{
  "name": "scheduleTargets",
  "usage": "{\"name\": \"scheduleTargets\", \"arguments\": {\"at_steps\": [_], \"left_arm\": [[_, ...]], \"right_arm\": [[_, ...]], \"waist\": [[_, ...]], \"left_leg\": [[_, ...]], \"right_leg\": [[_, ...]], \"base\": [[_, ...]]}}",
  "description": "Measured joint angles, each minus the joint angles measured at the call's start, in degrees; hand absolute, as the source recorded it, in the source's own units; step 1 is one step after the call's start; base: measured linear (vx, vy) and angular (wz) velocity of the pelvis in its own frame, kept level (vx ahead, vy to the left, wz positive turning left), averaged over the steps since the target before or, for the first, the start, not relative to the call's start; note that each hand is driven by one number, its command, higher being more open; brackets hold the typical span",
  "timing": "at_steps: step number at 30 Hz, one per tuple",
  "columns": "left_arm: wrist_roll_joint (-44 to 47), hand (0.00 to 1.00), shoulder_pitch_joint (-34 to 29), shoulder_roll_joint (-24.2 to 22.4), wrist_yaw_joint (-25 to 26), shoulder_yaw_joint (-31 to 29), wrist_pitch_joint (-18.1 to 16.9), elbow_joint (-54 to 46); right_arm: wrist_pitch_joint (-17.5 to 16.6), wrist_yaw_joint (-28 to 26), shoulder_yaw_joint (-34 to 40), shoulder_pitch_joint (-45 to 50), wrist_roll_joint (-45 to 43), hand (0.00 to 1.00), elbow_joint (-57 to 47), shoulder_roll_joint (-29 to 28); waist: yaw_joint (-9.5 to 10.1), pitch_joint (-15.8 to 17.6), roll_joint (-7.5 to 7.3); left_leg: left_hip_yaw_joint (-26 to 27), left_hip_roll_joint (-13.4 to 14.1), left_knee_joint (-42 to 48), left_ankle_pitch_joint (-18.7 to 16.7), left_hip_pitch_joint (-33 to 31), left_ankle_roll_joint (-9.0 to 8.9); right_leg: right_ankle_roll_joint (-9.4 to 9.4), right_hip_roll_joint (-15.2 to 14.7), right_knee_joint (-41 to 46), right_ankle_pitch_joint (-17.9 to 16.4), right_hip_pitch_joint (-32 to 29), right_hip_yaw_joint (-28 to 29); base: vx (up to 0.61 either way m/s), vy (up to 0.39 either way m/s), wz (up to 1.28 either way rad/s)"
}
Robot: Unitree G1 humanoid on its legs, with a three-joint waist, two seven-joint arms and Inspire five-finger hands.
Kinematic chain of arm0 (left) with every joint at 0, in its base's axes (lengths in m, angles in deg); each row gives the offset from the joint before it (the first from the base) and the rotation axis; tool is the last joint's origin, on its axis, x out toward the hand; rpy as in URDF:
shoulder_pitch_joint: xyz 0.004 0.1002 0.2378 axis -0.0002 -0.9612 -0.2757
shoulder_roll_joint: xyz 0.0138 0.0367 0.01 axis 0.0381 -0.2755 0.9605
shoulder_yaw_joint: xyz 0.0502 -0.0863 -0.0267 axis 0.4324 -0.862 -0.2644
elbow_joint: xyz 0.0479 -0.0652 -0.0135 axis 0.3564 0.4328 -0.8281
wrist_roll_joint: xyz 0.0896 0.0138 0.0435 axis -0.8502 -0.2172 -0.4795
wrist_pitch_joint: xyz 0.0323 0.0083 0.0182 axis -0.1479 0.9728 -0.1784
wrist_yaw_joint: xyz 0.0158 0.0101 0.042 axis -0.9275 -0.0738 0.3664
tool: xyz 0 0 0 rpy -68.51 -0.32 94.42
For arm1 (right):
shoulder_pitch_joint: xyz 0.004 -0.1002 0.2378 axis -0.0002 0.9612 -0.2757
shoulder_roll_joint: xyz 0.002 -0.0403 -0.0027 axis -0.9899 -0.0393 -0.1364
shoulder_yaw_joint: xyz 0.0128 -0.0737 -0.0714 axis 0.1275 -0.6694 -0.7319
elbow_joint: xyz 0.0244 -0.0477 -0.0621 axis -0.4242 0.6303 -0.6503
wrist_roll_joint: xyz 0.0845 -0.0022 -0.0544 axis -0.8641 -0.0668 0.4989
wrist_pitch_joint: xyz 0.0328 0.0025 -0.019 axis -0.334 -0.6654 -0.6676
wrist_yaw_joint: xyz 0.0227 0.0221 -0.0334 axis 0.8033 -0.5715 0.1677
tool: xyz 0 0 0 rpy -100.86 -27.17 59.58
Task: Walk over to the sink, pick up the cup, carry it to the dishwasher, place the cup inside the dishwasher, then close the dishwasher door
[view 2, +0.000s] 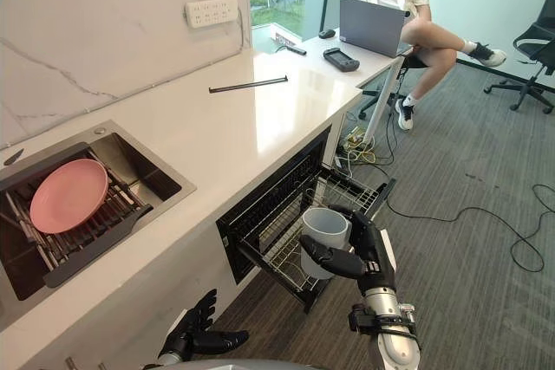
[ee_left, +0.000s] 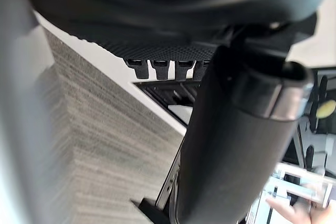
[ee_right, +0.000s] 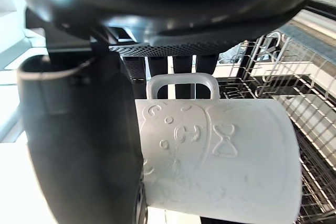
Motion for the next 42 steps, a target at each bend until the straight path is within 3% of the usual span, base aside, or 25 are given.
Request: {"name": "scheduleTargets", "arguments": {"at_steps": [10, 16, 27, 34, 42], "left_arm": [[-0.03, 1.00, 1.94, -1.95, -0.47, -6.02, -3.60, 5.36], [-0.11, 1.00, 2.59, -1.06, -0.42, -10.00, -3.25, 10.05], [-1.27, 1.00, 2.77, -0.33, -1.50, -10.49, -2.03, 11.12], [-1.01, 1.00, 10.37, 0.69, -2.55, -9.69, -1.43, 10.93], [2.03, 1.00, 15.65, 1.20, -1.63, -7.40, -1.49, 10.33]], "right_arm": [[1.84, -0.45, 0.09, -2.52, 3.51, 0.00, 3.54, 2.35], [4.21, -1.10, 0.12, -5.29, 4.96, 0.00, 7.43, 4.60], [6.70, 0.20, 0.16, -12.07, 11.27, 0.00, 14.37, 8.32], [7.37, 4.72, -0.12, -29.11, 13.44, 0.00, 20.72, 14.48], [9.94, 5.31, -0.10, -43.29, 13.36, 0.00, 27.68, 21.47]], "waist": [[-0.04, 1.12, -0.06], [0.06, 3.24, -0.06], [0.64, 6.87, 0.19], [2.25, 15.25, 1.14], [3.15, 20.15, 2.61]], "left_leg": [[-0.49, -0.36, -0.52, 0.22, 1.08, -0.37], [-1.23, -0.70, -0.41, 0.24, 0.98, -0.35], [-2.31, -1.35, 1.17, 0.40, -1.98, -0.05], [-2.66, -1.34, 4.51, 1.76, -11.46, 1.09], [-3.15, -1.57, 4.73, 2.83, -17.34, 1.54]], "right_leg": [[-0.36, -0.14, 0.10, 0.48, 1.10, -0.33], [-0.32, -0.46, 0.28, 0.46, 1.28, -1.09], [0.09, -1.39, 1.74, 0.36, -1.18, -1.77], [0.07, -1.97, 4.17, 1.65, -10.31, -2.20], [-0.65, -2.15, 4.44, 3.12, -15.64, -3.01]], "base": [[0.00, 0.001, 0.01], [-0.01, 0.014, 0.06], [-0.02, 0.023, 0.06], [-0.11, 0.003, 0.04], [0.00, 0.005, 0.05]]}}
